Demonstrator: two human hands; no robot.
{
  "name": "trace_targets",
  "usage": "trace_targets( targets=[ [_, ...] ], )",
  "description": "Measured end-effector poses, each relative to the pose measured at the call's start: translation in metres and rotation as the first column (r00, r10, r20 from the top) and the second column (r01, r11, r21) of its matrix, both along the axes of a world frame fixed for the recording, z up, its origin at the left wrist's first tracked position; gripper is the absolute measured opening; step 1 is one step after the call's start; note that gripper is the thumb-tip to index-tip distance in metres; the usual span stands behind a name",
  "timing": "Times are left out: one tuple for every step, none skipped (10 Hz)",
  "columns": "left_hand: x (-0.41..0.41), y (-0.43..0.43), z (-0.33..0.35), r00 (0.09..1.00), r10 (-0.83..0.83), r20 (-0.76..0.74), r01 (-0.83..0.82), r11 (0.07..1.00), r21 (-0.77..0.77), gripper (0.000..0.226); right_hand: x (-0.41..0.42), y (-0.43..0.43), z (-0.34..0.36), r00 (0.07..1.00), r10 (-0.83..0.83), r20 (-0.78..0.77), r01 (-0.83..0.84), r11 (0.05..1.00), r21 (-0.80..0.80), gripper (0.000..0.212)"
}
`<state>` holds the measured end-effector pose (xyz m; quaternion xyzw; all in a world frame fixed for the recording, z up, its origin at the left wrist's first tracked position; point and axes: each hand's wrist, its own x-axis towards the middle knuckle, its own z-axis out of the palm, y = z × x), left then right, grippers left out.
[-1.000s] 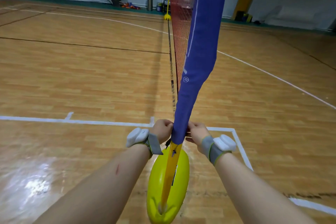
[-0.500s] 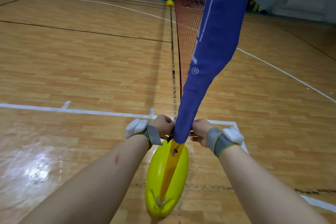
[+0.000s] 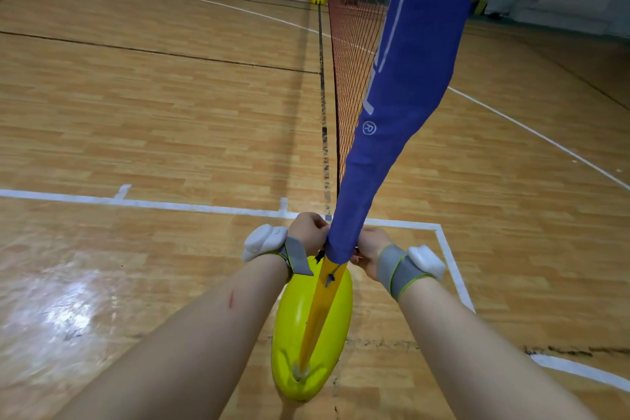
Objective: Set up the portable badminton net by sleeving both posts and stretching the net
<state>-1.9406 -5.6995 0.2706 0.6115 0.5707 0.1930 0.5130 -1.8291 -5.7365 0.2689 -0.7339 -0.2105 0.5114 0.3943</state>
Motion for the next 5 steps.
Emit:
trace_targets(
  targets=[
    [-0.001,-0.007,0.004,1.0,0.019,0.024,-0.02,1.0,0.021,0.013,-0.003,-0.008,0.005,1.0,-0.012,-0.002,0.012,1.0,0.021,0.027],
    [-0.009,-0.022,0.006,0.999,0.034,0.029,-0.036,0.997,0.063,0.018,-0.007,-0.021,0.011,0.999,-0.033,-0.036,0.036,0.997,0.068,0.018],
    [-0.015,-0.032,0.007,0.998,0.034,0.053,-0.037,0.998,0.053,0.027,-0.01,-0.032,0.015,0.998,-0.042,-0.039,0.046,0.994,0.102,0.014],
    [-0.027,-0.057,0.016,0.998,0.014,0.067,-0.015,1.0,0.023,0.035,-0.016,-0.056,0.025,0.999,0.016,0.036,-0.021,0.989,0.144,0.016],
    [-0.033,-0.065,0.023,0.997,0.027,0.073,-0.029,0.999,0.035,0.033,-0.016,-0.06,0.028,0.984,0.066,0.168,-0.093,0.983,0.161,0.025]
  ],
)
